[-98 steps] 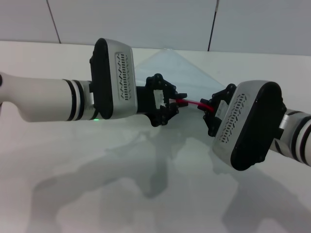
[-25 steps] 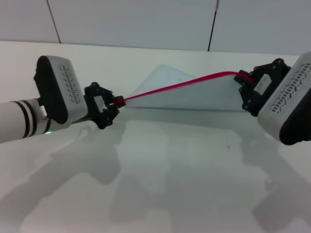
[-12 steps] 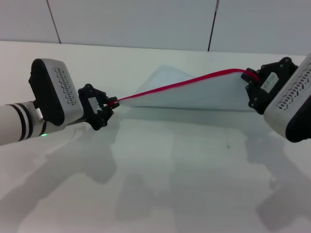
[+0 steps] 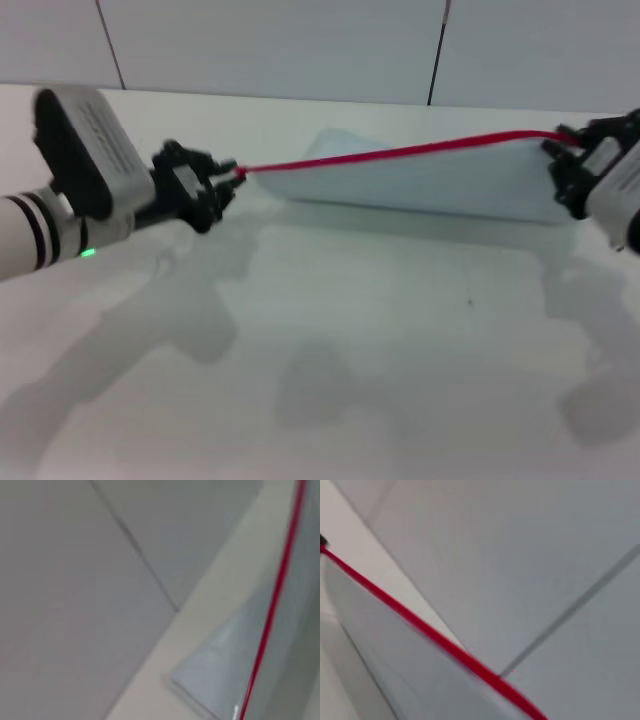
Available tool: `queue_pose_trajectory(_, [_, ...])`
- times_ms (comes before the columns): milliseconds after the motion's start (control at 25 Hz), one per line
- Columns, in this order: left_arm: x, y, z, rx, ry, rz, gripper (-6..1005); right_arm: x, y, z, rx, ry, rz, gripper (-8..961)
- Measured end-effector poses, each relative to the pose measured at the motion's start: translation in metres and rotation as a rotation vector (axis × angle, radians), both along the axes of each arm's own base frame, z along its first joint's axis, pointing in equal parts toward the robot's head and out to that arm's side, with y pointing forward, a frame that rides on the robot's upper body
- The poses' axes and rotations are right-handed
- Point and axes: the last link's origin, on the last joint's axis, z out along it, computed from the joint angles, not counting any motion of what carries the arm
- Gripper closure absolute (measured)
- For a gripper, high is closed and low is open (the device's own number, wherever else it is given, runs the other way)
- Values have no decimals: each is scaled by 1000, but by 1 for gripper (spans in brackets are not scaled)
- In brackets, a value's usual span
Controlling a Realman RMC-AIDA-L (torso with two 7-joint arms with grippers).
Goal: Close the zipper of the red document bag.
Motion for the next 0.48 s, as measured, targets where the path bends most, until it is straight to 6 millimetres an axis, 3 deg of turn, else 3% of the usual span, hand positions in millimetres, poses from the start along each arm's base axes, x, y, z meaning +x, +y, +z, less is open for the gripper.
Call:
queue_pose_trajectory(160, [7, 4, 12, 57, -134, 22, 823, 15, 5, 6, 34, 33, -59, 842])
queue_pose_trajectory(480, [21, -3, 22, 102, -314, -52, 660, 27, 7, 14, 117, 151, -106, 618])
